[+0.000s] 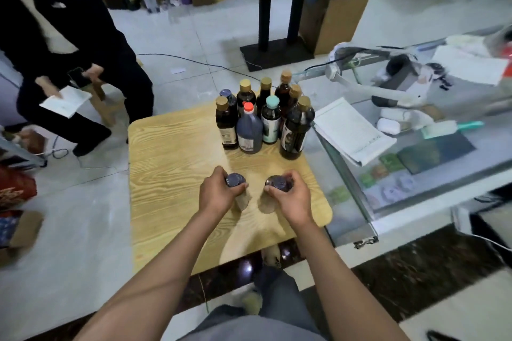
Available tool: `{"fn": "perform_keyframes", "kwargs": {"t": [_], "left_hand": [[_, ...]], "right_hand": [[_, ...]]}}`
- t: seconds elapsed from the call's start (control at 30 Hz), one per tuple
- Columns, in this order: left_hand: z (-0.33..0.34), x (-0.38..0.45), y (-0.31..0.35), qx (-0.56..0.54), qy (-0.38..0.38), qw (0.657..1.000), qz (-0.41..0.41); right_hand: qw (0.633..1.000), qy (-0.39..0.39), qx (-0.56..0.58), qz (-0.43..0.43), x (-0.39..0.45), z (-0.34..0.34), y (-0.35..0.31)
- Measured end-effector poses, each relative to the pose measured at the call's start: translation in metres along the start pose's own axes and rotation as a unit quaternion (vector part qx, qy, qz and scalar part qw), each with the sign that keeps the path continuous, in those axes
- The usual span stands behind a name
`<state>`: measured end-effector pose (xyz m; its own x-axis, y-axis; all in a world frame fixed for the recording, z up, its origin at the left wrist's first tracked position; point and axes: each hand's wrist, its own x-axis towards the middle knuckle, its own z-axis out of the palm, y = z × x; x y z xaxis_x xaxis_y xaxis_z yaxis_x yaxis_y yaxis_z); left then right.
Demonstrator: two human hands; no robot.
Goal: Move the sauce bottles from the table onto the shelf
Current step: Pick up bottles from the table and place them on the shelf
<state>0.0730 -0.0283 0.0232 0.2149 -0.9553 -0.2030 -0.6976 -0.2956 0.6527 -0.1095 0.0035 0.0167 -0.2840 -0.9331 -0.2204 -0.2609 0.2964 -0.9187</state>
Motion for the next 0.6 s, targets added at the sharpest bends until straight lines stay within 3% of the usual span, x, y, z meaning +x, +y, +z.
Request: {"fn": "perform_keyframes", "kwargs": {"t": [0.27, 0.43, 0.6], "left_hand": [[0.021, -0.054, 0.024, 0.021, -0.071, 0.993, 0.089], [0.041, -0.112, 0.079, 0.02, -0.122, 0.974, 0.192], [0.058, -0.186, 0.158, 0.009, -0.159, 0.927, 0.338]], "right_hand": [[0.975, 0.13, 0.153, 0.094, -0.084, -0.059, 0.025], [0.948, 0.209, 0.23, 0.069, -0.14, -0.134, 0.027], [0.9, 0.304, 0.309, 0.048, -0.202, -0.215, 0.03]]}}
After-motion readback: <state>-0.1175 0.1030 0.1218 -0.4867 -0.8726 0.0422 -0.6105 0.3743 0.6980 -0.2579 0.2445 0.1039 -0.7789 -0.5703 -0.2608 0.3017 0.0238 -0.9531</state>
